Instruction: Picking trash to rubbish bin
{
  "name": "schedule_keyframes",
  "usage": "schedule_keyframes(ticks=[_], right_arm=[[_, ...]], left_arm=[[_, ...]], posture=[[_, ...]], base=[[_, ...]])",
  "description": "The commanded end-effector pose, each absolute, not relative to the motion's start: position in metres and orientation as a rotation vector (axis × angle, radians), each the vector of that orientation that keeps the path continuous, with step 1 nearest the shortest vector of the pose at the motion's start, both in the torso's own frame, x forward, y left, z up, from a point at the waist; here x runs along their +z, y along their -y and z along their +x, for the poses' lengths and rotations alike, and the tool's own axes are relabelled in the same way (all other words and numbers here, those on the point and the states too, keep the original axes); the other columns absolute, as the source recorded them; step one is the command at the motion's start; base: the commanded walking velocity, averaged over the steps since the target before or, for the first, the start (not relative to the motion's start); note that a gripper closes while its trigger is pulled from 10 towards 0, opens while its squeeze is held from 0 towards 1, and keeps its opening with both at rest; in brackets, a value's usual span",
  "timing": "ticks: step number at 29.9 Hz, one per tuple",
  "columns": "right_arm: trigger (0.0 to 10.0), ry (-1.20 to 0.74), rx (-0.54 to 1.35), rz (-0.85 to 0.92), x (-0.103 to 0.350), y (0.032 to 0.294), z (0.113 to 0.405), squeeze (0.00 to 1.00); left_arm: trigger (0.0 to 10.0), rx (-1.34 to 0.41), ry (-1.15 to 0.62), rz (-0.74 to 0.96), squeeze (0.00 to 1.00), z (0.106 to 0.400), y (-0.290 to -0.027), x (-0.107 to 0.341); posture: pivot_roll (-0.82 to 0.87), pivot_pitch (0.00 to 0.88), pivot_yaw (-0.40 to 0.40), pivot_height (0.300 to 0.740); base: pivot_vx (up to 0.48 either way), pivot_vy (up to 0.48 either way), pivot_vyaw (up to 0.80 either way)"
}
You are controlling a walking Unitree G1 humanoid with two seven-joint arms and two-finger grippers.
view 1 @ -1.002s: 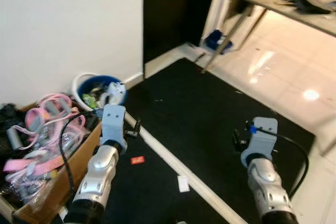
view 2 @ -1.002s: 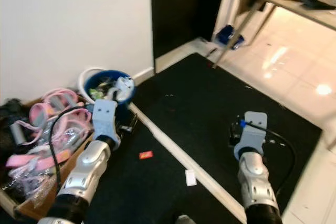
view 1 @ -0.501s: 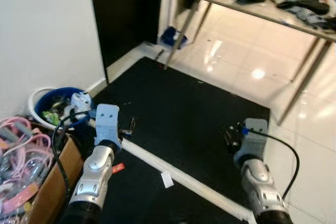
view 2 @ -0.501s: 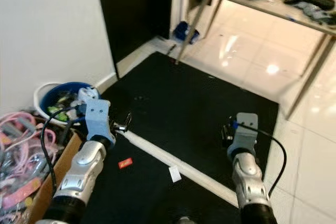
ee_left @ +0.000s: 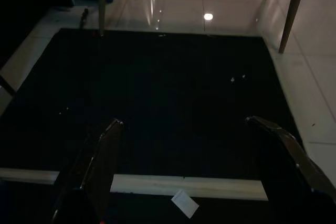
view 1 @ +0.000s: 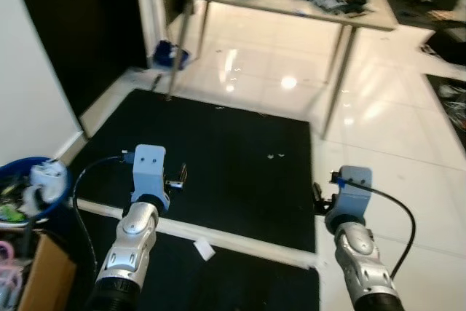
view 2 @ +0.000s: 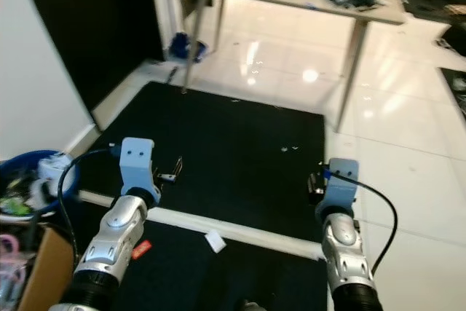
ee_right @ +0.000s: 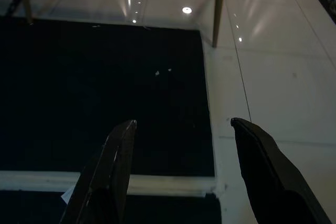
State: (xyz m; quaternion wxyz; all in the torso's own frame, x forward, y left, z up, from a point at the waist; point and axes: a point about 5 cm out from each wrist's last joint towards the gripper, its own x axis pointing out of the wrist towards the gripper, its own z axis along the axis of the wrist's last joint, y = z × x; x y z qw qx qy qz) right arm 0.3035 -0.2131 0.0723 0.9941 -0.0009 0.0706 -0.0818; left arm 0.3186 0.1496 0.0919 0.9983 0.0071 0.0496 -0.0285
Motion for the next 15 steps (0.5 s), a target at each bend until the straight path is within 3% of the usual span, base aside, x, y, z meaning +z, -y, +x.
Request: schedule_keyframes(ticks=[1, 3, 8, 15], right_arm=[[10.0, -0.139, -0.166, -0.007, 0.071, 0.215, 0.302, 0.0], [10.0, -0.135, -0.164, 0.006, 0.072, 0.214, 0.303, 0.0], [10.0, -0.129, -0.149, 0.011, 0.073, 0.212, 0.304, 0.0], [10.0, -0.144, -0.145, 0.015, 0.072, 0.212, 0.306, 0.0]], left_arm=[[10.0, -0.03, -0.108, 0.053, 0.0, 0.318, -0.151, 0.087], [10.0, -0.01, -0.096, 0.08, 0.0, 0.318, -0.153, 0.088], [10.0, 0.085, -0.089, 0.184, 0.0, 0.32, -0.161, 0.089], [10.0, -0.05, -0.146, 0.104, 0.0, 0.319, -0.155, 0.087]], posture=[[-0.02, 0.125, -0.008, 0.74], [-0.02, 0.125, -0.008, 0.74], [-0.02, 0.125, -0.008, 0.74], [-0.01, 0.133, -0.011, 0.74]], base=[[0.0, 0.0, -0.8], [0.0, 0.0, -0.7], [0.0, 0.0, 0.0], [0.0, 0.0, 0.0]])
